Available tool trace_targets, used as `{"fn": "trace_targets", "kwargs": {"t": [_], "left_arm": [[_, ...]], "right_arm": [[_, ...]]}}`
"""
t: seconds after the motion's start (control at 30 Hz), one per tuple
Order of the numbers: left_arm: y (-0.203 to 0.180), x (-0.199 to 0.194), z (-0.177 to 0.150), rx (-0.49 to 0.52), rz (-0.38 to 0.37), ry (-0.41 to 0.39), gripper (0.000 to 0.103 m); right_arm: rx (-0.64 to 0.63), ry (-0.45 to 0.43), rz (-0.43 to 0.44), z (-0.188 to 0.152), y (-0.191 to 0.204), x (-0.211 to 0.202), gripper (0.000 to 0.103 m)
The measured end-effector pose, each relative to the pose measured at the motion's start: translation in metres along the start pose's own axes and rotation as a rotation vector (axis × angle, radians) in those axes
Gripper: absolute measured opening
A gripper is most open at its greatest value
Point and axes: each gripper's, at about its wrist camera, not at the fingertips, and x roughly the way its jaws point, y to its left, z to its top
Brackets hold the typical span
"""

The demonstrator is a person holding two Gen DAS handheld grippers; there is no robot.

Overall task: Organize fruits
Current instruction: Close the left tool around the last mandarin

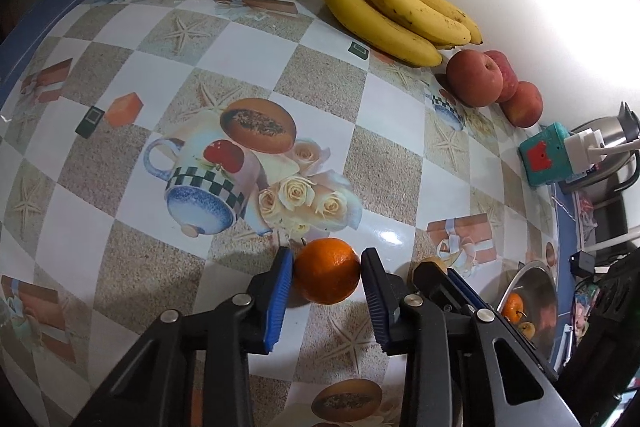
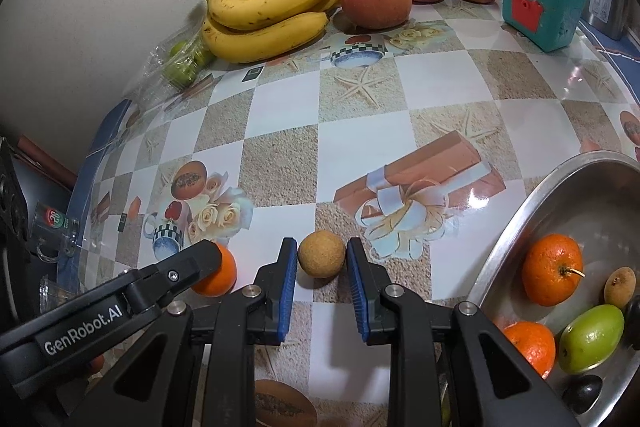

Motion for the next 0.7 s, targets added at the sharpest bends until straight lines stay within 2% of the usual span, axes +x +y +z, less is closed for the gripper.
{"fn": "trace_targets", "kwargs": {"t": [0.4, 0.7], "left_arm": [[0.007, -0.019, -0.004, -0.010, -0.007, -0.015, 0.037], [0.012, -0.048, -0.020, 0.001, 0.006, -0.041, 0.037]], "right_arm": [[-0.032, 0.001, -0.008, -0.008, 0.010, -0.010, 0.026], [-0.009, -0.021, -0.006, -0.023, 0.003, -0.041, 0.026]]}}
